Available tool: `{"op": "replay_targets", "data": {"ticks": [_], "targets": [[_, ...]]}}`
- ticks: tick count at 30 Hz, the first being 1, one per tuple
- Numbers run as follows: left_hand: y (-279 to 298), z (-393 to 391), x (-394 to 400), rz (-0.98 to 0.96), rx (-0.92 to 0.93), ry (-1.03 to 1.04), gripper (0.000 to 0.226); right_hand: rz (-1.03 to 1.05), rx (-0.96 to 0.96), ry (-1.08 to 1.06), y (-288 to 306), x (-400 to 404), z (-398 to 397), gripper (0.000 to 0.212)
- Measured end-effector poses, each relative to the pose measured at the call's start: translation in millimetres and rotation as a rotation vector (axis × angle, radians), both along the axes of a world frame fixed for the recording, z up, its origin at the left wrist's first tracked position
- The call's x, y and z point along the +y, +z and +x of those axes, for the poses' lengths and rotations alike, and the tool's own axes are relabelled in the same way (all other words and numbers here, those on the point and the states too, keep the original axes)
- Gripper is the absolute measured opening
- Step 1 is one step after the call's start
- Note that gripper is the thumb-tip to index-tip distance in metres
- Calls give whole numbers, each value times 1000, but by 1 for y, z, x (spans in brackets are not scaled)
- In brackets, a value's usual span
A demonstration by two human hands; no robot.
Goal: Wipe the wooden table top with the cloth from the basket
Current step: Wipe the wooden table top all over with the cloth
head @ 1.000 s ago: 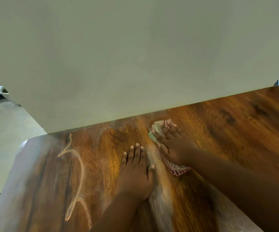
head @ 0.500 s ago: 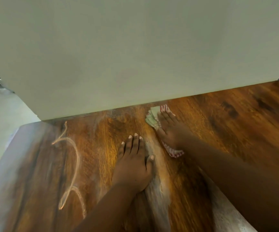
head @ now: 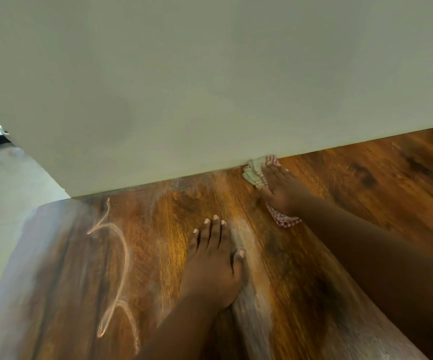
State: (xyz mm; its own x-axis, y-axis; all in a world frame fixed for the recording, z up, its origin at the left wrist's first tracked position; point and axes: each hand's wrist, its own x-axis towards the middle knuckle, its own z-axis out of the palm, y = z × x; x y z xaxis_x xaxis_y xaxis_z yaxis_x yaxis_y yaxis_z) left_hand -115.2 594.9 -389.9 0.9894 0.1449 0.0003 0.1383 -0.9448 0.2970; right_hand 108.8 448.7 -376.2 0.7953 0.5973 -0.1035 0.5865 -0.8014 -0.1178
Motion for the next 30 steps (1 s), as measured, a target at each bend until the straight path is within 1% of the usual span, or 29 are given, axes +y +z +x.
{"op": "replay_targets", "data": {"ticks": [4, 6, 10, 12, 14, 17, 18, 21, 24, 25, 28, 30], "targets": [[0, 1, 0, -16, -4, 0, 76, 10, -8, -176, 0, 34, -7, 70], [0, 1, -1, -4, -6, 0, 76, 19, 9, -201, 2, 51, -19, 70], [-3, 2, -1, 23, -6, 22, 78, 55, -1, -98, 2, 95, -50, 69], [-4, 3, 0, 20, -7, 33, 80, 99, 6, -88, -1, 110, -59, 69], [-4, 3, 0, 26, -6, 26, 80, 113, 12, -38, 0, 109, -58, 68], [-2, 2, 0, 32, -12, 22, 79, 88, 22, 146, 1, 88, -48, 65], [-2, 2, 0, 24, -14, 20, 78, 78, 19, 178, 1, 79, -45, 65], [-1, 1, 0, -12, -31, 23, 76, 42, 17, 123, 1, 65, -36, 65], [-1, 0, -1, -43, -73, 48, 77, 42, -8, 37, -2, 82, -44, 65], [0, -1, -2, -53, -100, 62, 78, 37, -34, 74, -4, 94, -51, 63], [0, -3, -4, -60, -166, 84, 80, -46, -63, 298, -15, 124, -65, 62], [0, -4, -3, -52, -179, 84, 80, -39, -20, 320, -13, 129, -59, 62]]}}
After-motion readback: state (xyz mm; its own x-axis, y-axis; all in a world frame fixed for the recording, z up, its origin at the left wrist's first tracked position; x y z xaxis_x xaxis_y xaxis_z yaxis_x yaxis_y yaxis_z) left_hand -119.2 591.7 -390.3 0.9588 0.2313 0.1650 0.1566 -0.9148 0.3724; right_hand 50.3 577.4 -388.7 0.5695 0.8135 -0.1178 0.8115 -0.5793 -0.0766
